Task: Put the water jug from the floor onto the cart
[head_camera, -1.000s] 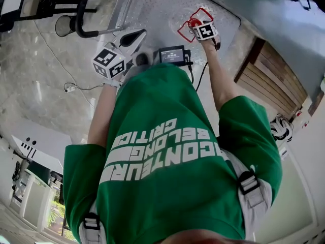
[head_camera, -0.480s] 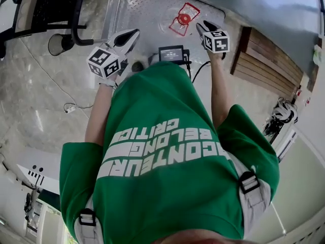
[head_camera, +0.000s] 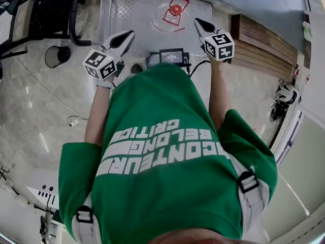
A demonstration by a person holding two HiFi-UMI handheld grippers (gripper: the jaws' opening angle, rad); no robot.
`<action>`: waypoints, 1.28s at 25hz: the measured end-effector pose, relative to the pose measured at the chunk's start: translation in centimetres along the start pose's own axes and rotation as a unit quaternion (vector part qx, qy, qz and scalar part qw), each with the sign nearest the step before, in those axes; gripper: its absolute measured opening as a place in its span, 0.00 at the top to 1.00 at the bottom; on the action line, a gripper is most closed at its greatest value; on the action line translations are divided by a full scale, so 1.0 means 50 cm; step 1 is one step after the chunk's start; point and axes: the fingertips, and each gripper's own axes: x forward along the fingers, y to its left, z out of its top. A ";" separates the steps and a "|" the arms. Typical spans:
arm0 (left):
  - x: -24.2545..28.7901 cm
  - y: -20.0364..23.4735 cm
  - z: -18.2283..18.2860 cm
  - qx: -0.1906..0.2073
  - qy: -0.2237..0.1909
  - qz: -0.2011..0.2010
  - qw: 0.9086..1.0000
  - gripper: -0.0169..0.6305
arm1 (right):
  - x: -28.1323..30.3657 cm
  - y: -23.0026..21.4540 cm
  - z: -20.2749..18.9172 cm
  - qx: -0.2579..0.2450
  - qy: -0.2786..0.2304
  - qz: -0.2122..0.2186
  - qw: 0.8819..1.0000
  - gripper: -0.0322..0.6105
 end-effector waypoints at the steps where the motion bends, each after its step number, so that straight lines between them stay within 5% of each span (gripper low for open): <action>1: -0.009 -0.009 -0.002 0.001 -0.001 -0.005 1.000 0.96 | -0.020 0.015 0.004 -0.003 -0.006 -0.003 1.000 0.96; 14: -0.028 -0.105 -0.036 -0.004 -0.007 -0.055 0.998 0.96 | -0.197 0.142 -0.082 0.037 -0.024 -0.029 0.999 0.96; 32: 0.163 -0.290 -0.056 0.024 0.003 -0.042 0.999 0.96 | -0.372 -0.020 -0.253 0.030 -0.037 -0.011 0.999 0.96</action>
